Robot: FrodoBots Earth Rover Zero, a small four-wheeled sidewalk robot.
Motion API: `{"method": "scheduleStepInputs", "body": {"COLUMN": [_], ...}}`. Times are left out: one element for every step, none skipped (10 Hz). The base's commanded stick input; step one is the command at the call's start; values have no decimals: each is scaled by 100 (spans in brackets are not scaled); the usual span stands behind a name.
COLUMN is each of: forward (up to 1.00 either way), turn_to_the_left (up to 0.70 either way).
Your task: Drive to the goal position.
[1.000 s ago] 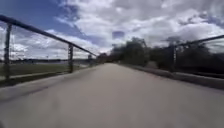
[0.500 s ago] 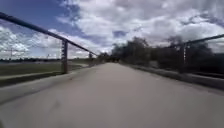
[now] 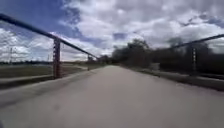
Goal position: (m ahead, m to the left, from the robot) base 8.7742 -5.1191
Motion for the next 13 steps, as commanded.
{"method": "scheduleStepInputs", "body": {"forward": [100,100,100,100,100,100,100,100,100,100,100,100,100], "turn_to_the_left": [0,0,0,0,0,-1,-6,-16,-23,-30,-23,-9,0]}}
